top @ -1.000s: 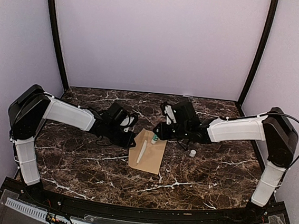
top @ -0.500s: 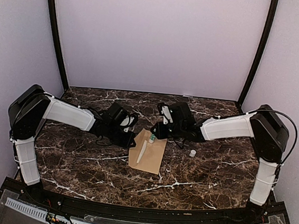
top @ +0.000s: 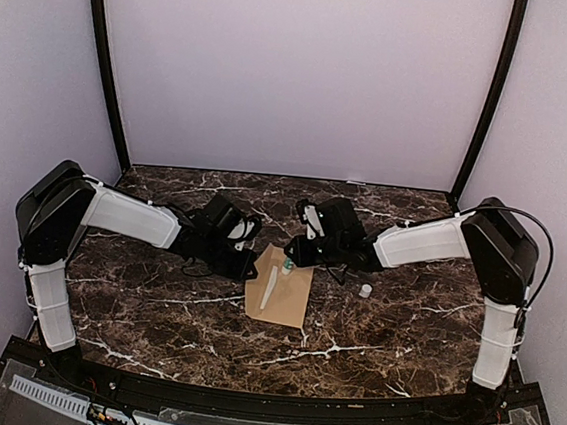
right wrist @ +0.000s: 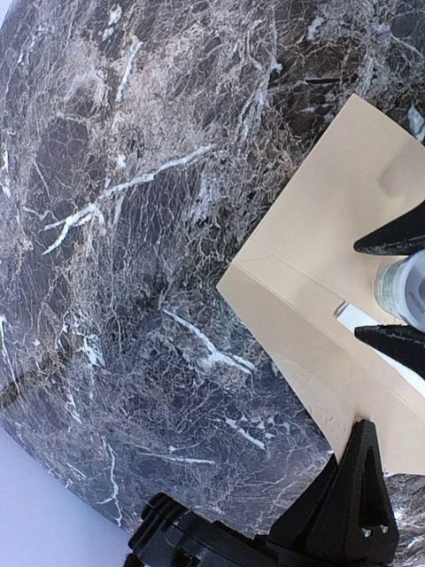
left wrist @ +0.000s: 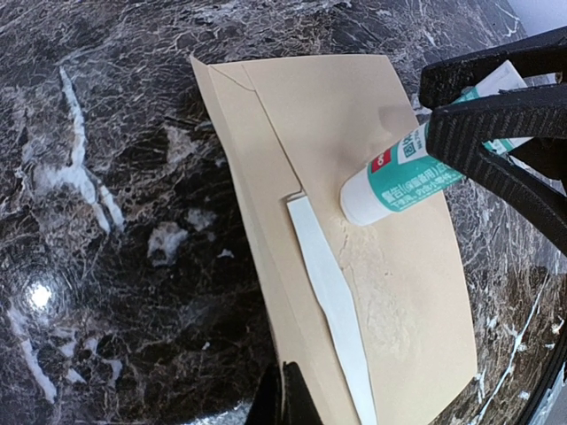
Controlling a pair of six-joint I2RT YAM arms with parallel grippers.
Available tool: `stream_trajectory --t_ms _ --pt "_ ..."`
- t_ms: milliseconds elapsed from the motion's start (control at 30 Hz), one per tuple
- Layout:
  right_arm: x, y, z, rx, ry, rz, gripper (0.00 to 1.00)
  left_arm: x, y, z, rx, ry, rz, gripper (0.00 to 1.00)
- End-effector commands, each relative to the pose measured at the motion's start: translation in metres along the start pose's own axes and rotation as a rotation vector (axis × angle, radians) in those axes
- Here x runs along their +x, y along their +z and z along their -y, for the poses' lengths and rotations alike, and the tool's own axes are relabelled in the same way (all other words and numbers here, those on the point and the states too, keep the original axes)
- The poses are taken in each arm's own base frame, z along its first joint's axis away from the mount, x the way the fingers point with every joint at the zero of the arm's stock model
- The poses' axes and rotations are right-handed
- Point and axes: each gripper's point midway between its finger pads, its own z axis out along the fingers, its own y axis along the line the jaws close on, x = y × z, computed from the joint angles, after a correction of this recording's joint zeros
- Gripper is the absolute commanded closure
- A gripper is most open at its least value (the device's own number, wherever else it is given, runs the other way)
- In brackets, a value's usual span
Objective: Place the letter into the envelope and seal it
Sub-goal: Paint the envelope at the center of the board.
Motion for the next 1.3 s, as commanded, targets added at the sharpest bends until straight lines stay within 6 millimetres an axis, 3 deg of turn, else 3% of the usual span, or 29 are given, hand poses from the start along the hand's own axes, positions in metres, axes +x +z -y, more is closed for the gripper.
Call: stream_trajectory --t_ms 0,467,1267 --pt "-0.002 0.002 0.000 -0.013 -0.008 0.001 1.00 -0.006 -0.007 0.003 0.006 0.005 0.020 1.00" --pt "0.024 -0.010 -0.008 -0.057 0.010 -0.061 1.00 -0.013 -0.006 0.003 -0.009 -0.001 0.025 1.00" --pt "0.038 -0.020 -0.028 -0.079 0.025 -0.098 1.00 -0.017 -0.006 0.005 -0.005 0.016 0.035 1.00"
